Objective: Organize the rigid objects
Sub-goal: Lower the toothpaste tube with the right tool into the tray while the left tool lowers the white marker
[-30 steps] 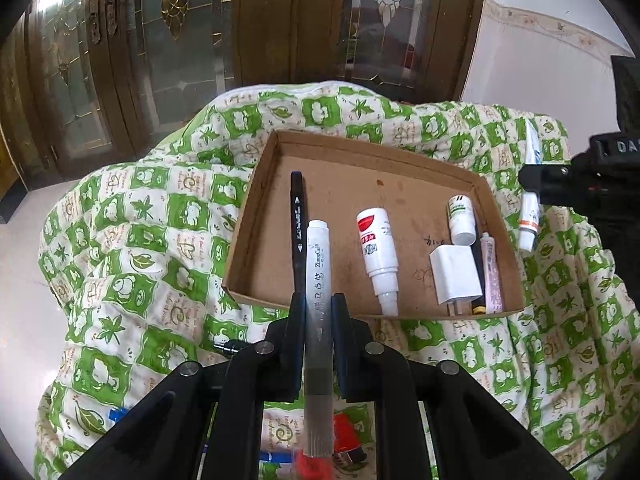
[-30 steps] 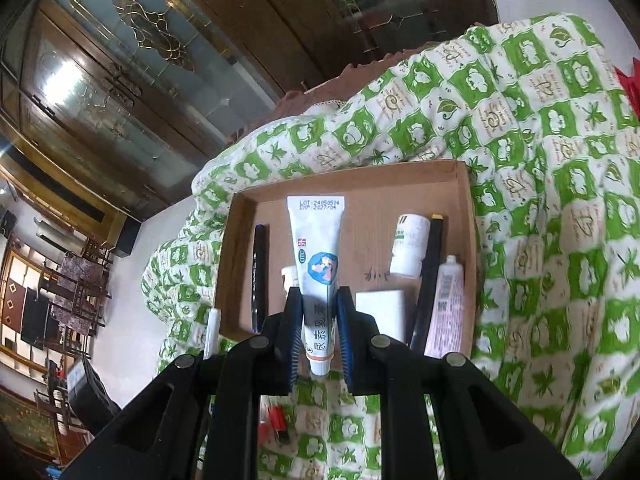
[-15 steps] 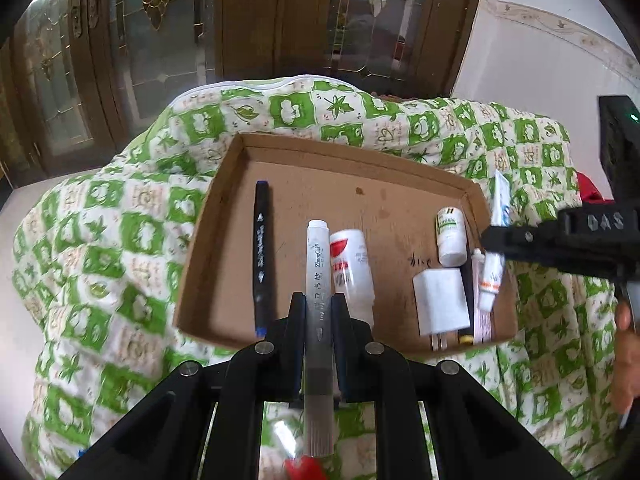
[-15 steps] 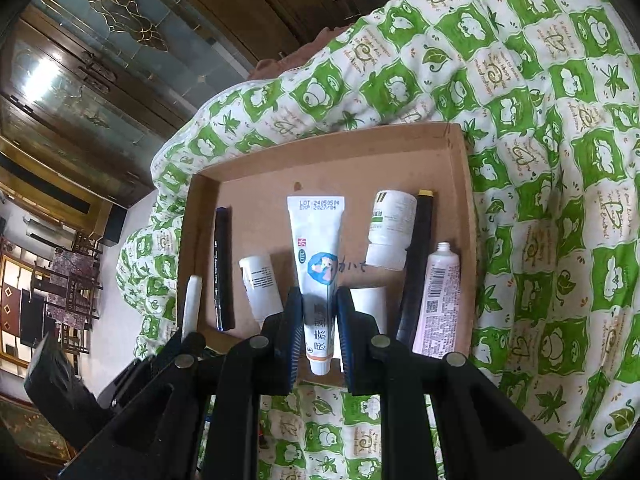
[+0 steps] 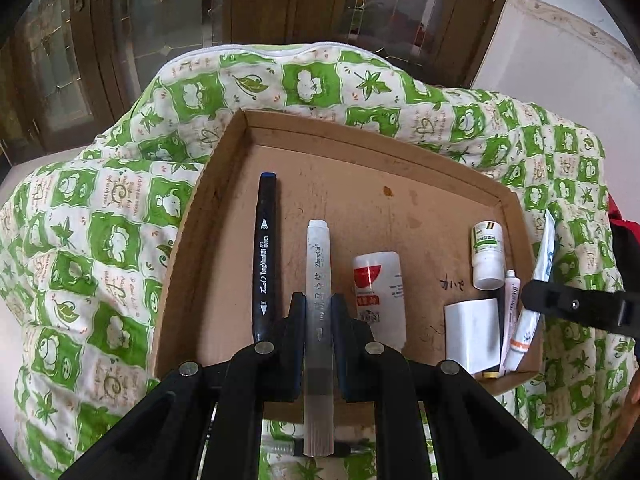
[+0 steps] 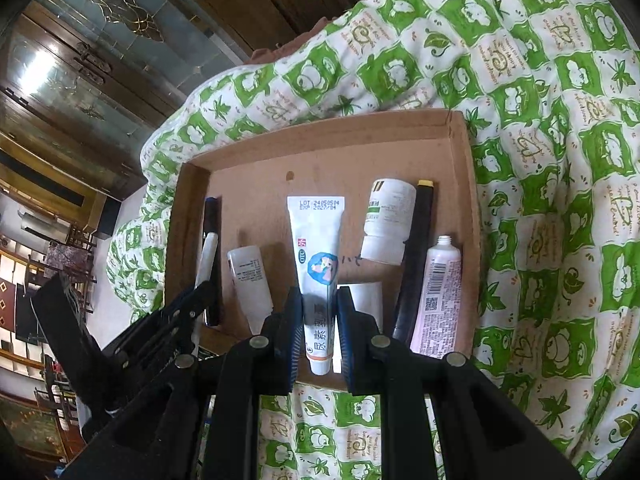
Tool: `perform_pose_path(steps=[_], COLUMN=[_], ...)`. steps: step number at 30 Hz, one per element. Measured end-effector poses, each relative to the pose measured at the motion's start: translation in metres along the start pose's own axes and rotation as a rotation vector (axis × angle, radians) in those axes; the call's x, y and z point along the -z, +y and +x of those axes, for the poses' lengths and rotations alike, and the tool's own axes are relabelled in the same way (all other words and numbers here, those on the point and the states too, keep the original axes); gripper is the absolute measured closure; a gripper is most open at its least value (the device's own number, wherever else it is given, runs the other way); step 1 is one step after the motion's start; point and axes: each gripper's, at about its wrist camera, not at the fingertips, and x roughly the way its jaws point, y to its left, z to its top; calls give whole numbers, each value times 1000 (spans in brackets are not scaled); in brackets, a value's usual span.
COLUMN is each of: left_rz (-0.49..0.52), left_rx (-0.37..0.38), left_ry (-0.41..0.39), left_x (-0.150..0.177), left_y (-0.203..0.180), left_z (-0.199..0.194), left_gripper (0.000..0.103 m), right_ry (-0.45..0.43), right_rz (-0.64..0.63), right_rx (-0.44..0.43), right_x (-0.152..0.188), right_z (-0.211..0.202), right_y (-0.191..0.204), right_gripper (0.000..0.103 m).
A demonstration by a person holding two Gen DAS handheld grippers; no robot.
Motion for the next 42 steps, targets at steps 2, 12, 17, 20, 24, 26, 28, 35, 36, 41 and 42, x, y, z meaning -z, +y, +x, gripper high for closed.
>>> perform_pose_path(steps=[2,12,17,20,24,26,28,35,36,41,42], left_rz=[4,-21,-23,-17,-4,1,3,15,16,25,26], left_rx=[-5,-4,-8,-14,-22,-28,-34,-43,-43,-51,-53], left_ry=[4,6,2,2,8,10,13,17,17,16,14], left_x=[-4,-26,-32,-36,-46,-47,-51,-54,-53,-51,-50], left_y=[-1,6,6,1,-3,-3,-4,-9,-9,-13,-14], left_z=[4,17,23,28,34,36,40,52,53,57,57], left_gripper=[91,91,91,91,91,91,91,91,91,91,91], right_ry=[4,-28,-22,-21,-26,-28,-30,-21,-23,-32,-33], right_rz=[-3,-11,-30,-41,-52,-57,-58,-51,-51,-57,-58], right_rx=[-2,-56,-55,-47,-41,-41,-38,-24,-23,-15,-14], right_x=[-1,-26,-33,-36,-41,-44,-45,-47,-48,-49,-49], right_z=[2,10,26,34,42,47,51,63,63,65,65], right_y=[2,12,17,18,17,16,14,3,2,1,0], right_gripper=[87,87,87,87,87,87,87,87,87,87,87])
